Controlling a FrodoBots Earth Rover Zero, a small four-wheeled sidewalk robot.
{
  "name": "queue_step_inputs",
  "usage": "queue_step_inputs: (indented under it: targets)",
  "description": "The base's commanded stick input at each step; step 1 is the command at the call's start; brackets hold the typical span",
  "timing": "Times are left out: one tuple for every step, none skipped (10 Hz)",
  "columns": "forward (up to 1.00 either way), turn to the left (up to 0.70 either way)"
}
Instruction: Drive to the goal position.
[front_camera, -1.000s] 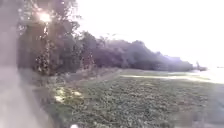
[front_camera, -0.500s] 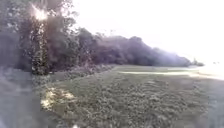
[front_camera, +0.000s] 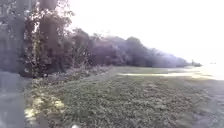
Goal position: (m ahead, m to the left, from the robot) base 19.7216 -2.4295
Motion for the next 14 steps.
queue_step_inputs:
  targets:
    - [0.6,-0.15]
    - [0.6,-0.15]
    - [0.6,-0.15]
    - [0.6,-0.15]
    - [0.6,-0.15]
    - [0.6,-0.15]
    - [0.6,-0.15]
    - [0.6,-0.15]
    - [0.6,-0.15]
    - [0.6,-0.15]
    - [0.6,-0.15]
    - [0.6,-0.15]
    - [0.6,-0.15]
    - [0.6,-0.15]
